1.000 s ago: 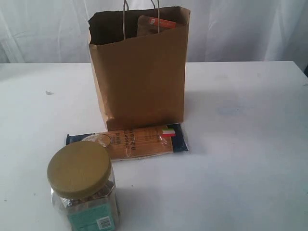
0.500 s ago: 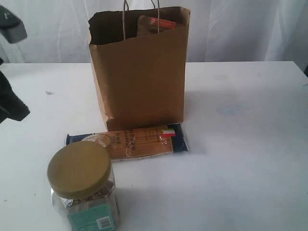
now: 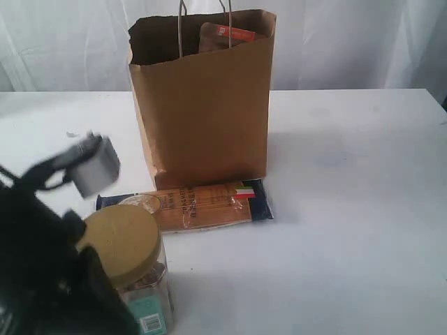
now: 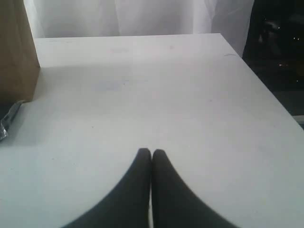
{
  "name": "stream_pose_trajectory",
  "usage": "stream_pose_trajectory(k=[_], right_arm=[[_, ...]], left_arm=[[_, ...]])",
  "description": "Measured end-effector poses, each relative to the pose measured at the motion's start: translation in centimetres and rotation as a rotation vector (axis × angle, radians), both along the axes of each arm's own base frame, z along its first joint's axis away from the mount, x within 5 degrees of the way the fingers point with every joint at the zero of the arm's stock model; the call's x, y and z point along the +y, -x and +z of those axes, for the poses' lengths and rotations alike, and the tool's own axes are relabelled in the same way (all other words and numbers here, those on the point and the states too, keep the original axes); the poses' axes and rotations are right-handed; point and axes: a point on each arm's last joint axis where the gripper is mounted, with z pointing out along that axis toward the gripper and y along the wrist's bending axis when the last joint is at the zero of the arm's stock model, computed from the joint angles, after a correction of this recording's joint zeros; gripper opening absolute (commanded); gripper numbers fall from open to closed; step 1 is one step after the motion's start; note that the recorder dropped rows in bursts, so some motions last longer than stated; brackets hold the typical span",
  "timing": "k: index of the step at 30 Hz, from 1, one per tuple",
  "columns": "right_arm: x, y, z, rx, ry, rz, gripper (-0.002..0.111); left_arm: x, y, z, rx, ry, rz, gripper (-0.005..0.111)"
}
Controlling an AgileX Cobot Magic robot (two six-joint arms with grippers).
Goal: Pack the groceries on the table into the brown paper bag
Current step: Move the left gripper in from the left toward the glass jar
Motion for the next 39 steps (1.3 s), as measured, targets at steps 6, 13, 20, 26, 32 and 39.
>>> stream_pose_trajectory(k=[6, 13, 20, 26, 32, 39], right_arm=[[0.0, 0.0, 0.0, 0.0, 0.0, 0.0, 0.0], [0.0, 0.0, 0.0, 0.0, 0.002, 0.0, 0.0], [0.0, 0.0, 0.0, 0.0, 0.002, 0.0, 0.0], [0.0, 0.0, 0.0, 0.0, 0.002, 0.0, 0.0], [0.0, 0.0, 0.0, 0.0, 0.002, 0.0, 0.0], [0.0, 0.0, 0.0, 0.0, 0.002, 0.0, 0.0]], left_arm=[[0.2, 0.8, -4.8, 0.042, -0.066, 0.209, 0.0], [1.4, -1.0, -7.9, -0.074, -0.078, 0.545, 0.0], [2.3, -1.2, -8.8, -0.091, -0.129, 0.626, 0.0], [5.7, -5.3, -8.2, -0.323, -0.122, 0.954, 0.0], [8.1, -7.1, -6.8, -0.534, -0.083, 1.027, 0.0], [8.9, -5.0, -3.1, -0.847, -0.052, 0.855, 0.0]])
